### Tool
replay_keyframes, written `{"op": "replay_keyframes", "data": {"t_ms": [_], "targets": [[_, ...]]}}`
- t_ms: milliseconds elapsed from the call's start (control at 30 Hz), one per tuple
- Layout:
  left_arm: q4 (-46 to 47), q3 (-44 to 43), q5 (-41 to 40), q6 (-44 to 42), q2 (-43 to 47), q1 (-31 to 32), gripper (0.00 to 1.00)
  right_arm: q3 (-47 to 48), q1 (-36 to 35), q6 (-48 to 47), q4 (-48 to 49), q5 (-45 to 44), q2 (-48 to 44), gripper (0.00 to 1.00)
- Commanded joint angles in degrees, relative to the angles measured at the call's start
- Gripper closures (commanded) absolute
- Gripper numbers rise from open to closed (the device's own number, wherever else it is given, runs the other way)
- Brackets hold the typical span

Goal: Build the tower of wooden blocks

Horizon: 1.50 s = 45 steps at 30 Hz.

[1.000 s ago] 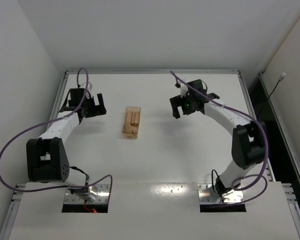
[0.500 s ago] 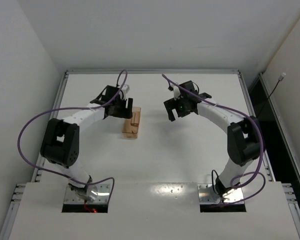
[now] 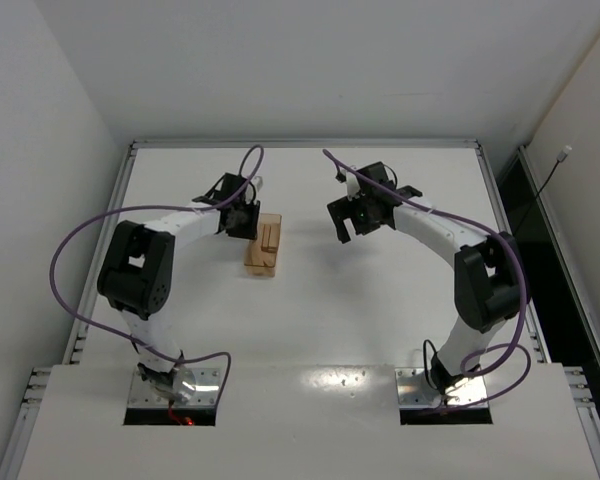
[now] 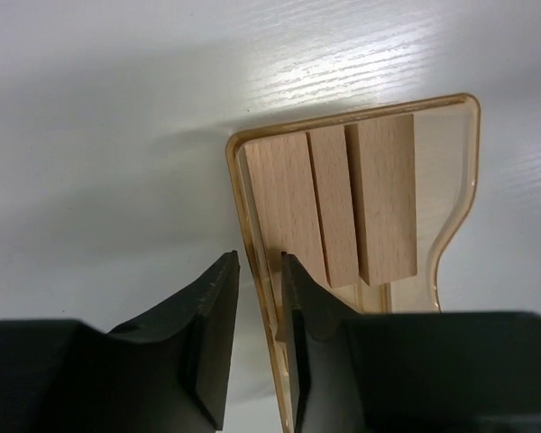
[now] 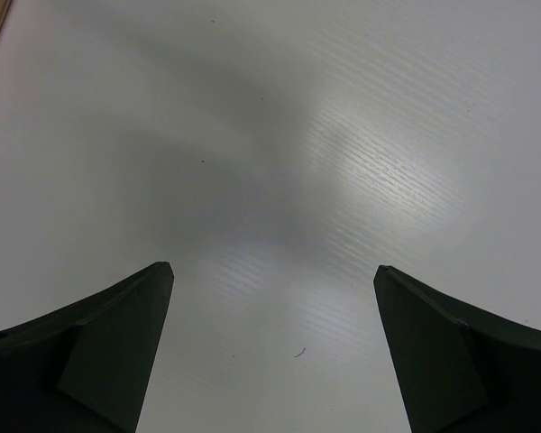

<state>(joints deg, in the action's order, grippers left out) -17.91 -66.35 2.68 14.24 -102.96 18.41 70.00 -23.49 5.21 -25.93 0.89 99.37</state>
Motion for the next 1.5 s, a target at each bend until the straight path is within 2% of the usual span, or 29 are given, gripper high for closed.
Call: {"op": "replay_keyframes", "data": {"t_ms": [0,133,167,200,333,433,533,567,633,667,767,900,1000,1167,1233,1333,1367,1433,1467], "targets": [[0.7,-2.4,-1.6,0.2,-2.0,0.6,0.78,1.2,-0.2,0.2,0.4,-0.7,-0.3,0.08],[0.1,-2.9,-2.2,0.2,-3.8,0.6,0.88,1.2,0.5,0.2,0.4,-1.3,-0.3,0.08],[0.1,-2.9,-2.8,0.2,-3.8,0.6,0.96,1.2,1.0,0.2,0.4,-2.0,-0.8,0.08],[0.1,-2.9,-2.9,0.2,-3.8,0.6,1.00,1.2,1.0,0.2,0.4,-2.0,-0.8,0.08],[0.1,-2.9,-5.9,1.2,-3.3,1.1,1.00,-0.6,2.0,0.2,1.0,-2.6,-2.2,0.08],[-0.5,-2.4,-12.2,1.8,-1.1,2.7,1.00,-1.3,4.2,-0.3,1.0,-3.2,-4.3,0.08],[-0.5,-1.7,-23.1,1.8,2.9,6.1,1.00,-2.5,7.3,-0.3,1.0,-3.2,-6.9,0.08],[0.1,-1.1,-29.4,1.8,3.9,7.2,1.00,-2.5,8.2,-0.3,1.0,-3.2,-7.5,0.08],[0.1,-1.1,-35.0,1.8,5.9,10.0,1.00,-3.9,10.8,-0.3,1.6,-3.2,-9.7,0.08],[0.8,-1.1,-40.9,1.1,6.4,11.0,1.00,-4.4,11.7,-0.3,1.6,-3.2,-10.3,0.08],[2.0,-1.1,-49.9,-0.6,7.0,13.5,1.00,-6.2,14.9,-0.3,2.2,-1.9,-12.4,0.08],[2.7,-3.0,-55.5,-5.4,5.0,16.6,1.00,-7.8,18.2,-0.3,2.8,-0.6,-14.1,0.08],[3.2,-4.6,-61.3,-9.2,0.8,21.5,1.00,-8.3,21.0,-0.3,2.3,0.6,-15.3,0.08],[14.5,-4.6,-74.4,-21.5,-3.9,27.4,1.00,-10.2,23.7,0.2,2.8,1.8,-17.6,0.08],[17.7,-4.6,-76.3,-25.3,-6.6,29.3,1.00,-10.8,24.4,0.2,3.3,2.4,-18.3,0.08],[28.6,-3.1,-80.1,-36.0,-9.7,31.5,1.00,-10.8,25.8,0.8,3.3,3.4,-19.0,0.08],[32.3,-2.6,-81.2,-43.5,-10.6,31.5,1.00,-11.3,26.5,0.8,3.3,3.4,-19.6,0.08],[49.7,0.7,-83.4,-54.3,-12.3,32.1,1.00,-11.3,27.1,0.8,3.3,4.6,-19.6,0.08],[58.0,2.1,-83.4,-68.3,-13.2,32.1,1.00,-11.8,27.7,1.3,3.9,4.7,-20.2,0.08]]}}
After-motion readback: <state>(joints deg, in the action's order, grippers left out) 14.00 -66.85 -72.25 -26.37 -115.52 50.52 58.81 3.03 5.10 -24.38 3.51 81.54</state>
